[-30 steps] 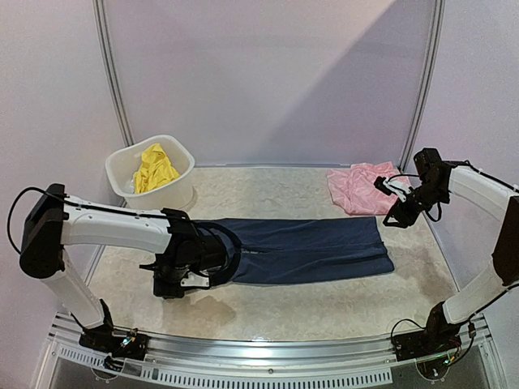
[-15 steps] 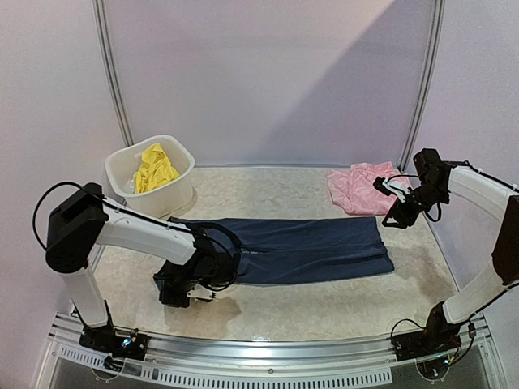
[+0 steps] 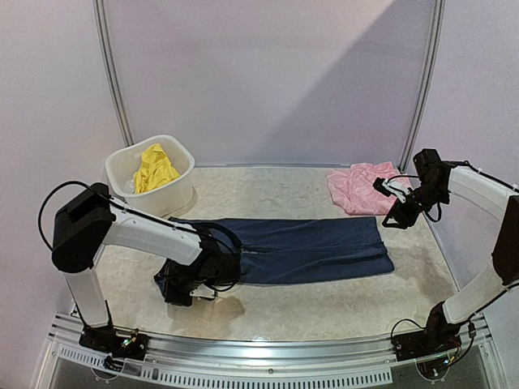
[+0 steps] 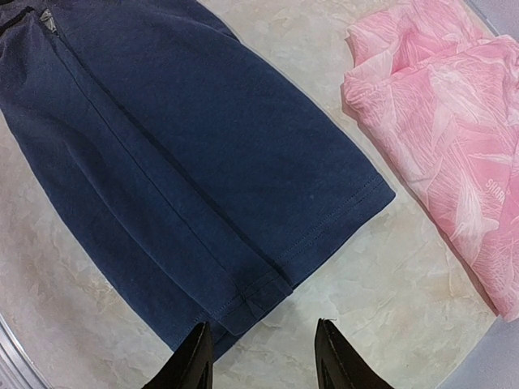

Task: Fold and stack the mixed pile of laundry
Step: Fold the 1/3-folded tank top at the center of the board.

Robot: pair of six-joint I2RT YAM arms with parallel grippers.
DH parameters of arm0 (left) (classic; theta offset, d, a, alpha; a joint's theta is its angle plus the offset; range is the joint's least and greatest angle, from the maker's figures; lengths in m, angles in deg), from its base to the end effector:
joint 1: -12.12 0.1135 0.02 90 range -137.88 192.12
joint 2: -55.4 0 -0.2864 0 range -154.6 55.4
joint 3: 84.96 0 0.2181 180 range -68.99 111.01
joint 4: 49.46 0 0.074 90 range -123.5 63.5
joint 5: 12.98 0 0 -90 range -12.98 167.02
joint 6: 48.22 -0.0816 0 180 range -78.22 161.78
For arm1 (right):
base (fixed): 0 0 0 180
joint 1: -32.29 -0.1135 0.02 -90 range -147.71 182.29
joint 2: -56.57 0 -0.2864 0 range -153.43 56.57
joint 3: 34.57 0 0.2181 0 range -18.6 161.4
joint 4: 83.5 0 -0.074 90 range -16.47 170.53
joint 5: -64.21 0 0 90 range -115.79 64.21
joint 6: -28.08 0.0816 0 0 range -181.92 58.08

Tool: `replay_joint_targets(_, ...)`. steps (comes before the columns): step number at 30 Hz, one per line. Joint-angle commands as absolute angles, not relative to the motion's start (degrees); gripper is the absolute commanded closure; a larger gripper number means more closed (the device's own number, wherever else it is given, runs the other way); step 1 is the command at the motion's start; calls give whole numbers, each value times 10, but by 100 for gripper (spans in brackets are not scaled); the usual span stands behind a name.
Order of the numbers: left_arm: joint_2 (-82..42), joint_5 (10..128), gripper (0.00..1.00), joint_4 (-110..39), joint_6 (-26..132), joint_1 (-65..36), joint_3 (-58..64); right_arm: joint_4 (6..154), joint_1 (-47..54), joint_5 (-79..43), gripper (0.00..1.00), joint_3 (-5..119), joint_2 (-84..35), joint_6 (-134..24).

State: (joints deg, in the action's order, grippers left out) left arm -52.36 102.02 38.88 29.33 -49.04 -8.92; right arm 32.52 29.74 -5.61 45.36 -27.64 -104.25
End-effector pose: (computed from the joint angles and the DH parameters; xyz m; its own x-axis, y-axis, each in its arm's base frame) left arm 0.1357 -0.1750 0.1435 -0.2145 0.7946 0.5680 0.9649 0.0824 0.2492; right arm 0.2629 0.0399 0.2423 -0.5719 -0.6582 -0.4896 -0.7501 0.6612 -0.0125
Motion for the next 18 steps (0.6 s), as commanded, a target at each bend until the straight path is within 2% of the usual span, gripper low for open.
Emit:
replay_joint_targets(1, -546, 1048, 100, 377, 296, -497, -85, 322, 299, -53, 56, 455, -273, -1047)
replay_joint_targets(9, -472, 1125, 100, 416, 304, -422, -58, 325, 299, -50, 57, 463, -274, -1048)
replay_joint_targets(18, -503, 1078, 100, 389, 284, -375, 12, 323, 300, -58, 58, 471, -311, -1057)
